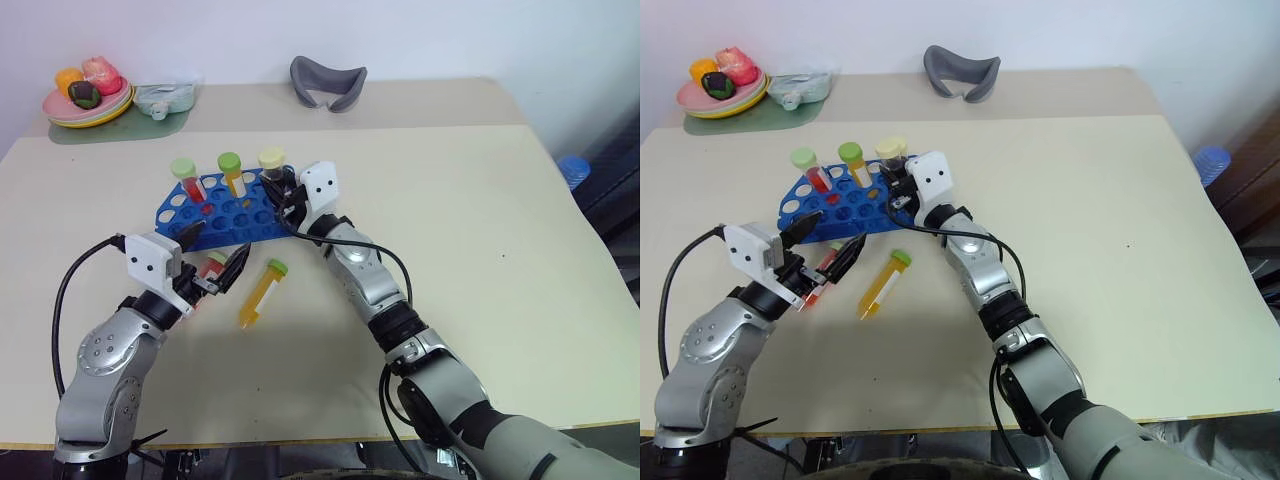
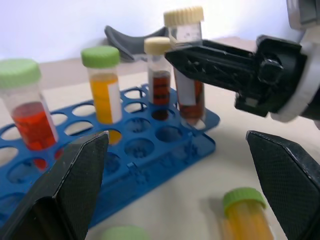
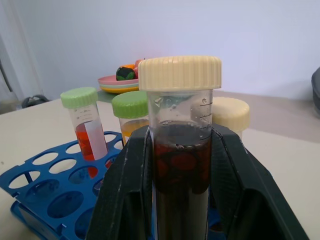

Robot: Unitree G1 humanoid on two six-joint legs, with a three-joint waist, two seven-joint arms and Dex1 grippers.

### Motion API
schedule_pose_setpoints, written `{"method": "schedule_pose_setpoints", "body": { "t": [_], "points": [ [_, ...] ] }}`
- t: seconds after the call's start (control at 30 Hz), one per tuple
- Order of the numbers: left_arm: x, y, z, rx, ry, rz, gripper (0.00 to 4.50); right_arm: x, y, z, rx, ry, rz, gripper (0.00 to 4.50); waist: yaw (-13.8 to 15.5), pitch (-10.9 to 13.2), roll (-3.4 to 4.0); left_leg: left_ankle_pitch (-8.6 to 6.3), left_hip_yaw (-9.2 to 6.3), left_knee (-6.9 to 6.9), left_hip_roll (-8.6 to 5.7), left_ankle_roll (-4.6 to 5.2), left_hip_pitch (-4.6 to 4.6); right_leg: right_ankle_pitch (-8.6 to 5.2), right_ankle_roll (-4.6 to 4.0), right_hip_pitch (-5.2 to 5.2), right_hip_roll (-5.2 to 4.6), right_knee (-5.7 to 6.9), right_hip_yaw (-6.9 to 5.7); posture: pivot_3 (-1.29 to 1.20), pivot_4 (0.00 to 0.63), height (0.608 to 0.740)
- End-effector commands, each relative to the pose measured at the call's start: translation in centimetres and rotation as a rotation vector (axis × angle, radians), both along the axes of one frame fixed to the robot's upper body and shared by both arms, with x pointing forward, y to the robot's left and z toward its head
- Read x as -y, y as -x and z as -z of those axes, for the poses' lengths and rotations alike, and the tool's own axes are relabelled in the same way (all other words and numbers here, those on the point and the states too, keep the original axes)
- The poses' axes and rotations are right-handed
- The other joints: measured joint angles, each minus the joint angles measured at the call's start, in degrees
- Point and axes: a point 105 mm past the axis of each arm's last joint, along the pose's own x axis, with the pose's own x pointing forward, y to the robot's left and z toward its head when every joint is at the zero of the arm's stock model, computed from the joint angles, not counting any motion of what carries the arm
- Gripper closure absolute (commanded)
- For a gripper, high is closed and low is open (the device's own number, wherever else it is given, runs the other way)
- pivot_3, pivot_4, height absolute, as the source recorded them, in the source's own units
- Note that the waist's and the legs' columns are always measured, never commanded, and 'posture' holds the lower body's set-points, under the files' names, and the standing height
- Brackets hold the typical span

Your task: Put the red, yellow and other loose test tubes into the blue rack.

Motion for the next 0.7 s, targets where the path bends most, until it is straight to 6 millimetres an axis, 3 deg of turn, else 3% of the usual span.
{"method": "schedule_pose_setpoints", "body": {
  "t": [0.03, 0.1, 0.2, 0.33, 0.53, 0.7],
  "points": [
    [0.0, 0.6, -0.3, 0.027, 0.002, 0.014, 0.00, -0.4, 0.3, -1.4, 0.039, -0.045, -0.027, 3.28, -0.04, 0.00, 0.00, 0.00, 0.00, 0.00, 0.00, 0.00, 0.00, 0.00, 0.00, 0.00, 0.00, 0.01, 0.00, 0.00, 0.150, 0.740],
    [-0.2, 0.7, 0.1, 0.021, 0.000, 0.013, 0.00, -0.5, 0.4, -1.3, 0.026, -0.059, -0.049, 3.28, -0.01, 0.00, 0.00, 0.00, 0.02, 0.00, 0.00, 0.00, 0.02, 0.00, 0.00, 0.00, 0.00, 0.02, 0.03, 0.00, 0.150, 0.740],
    [-0.4, 0.8, 0.4, 0.018, -0.002, 0.014, 0.00, -0.4, 0.6, -1.4, 0.025, -0.072, -0.066, 2.07, 0.04, 0.00, 0.00, 0.00, 0.02, 0.01, 0.00, 0.00, 0.04, 0.00, -0.01, 0.00, 0.00, 0.08, 0.02, 0.00, 0.150, 0.740],
    [-0.6, 0.8, 0.8, 0.015, -0.001, 0.014, 0.00, -0.3, 0.8, -2.0, 0.056, -0.084, -0.061, 0.10, -0.04, 0.00, 0.01, 0.00, 0.02, 0.00, 0.00, 0.00, 0.07, -0.01, -0.01, 0.00, 0.00, 0.12, 0.03, 0.00, 0.150, 0.740],
    [-0.7, 0.8, 1.3, 0.001, -0.027, 0.016, 0.00, 0.6, 1.6, -4.1, 0.128, -0.109, -0.084, 0.04, -0.01, 0.01, 0.01, 0.00, 0.02, 0.00, 0.00, 0.00, 0.08, -0.01, -0.01, 0.00, 0.01, 0.14, 0.04, 0.00, 0.150, 0.740],
    [-0.1, 0.3, 1.1, -0.060, -0.084, 0.024, 0.00, 3.5, 2.5, -5.5, 0.177, -0.077, -0.099, 0.04, 0.24, 0.00, 0.01, 0.00, 0.02, 0.01, -0.01, 0.00, 0.08, -0.01, -0.01, 0.00, 0.00, 0.15, 0.04, 0.00, 0.150, 0.740]
  ]
}}
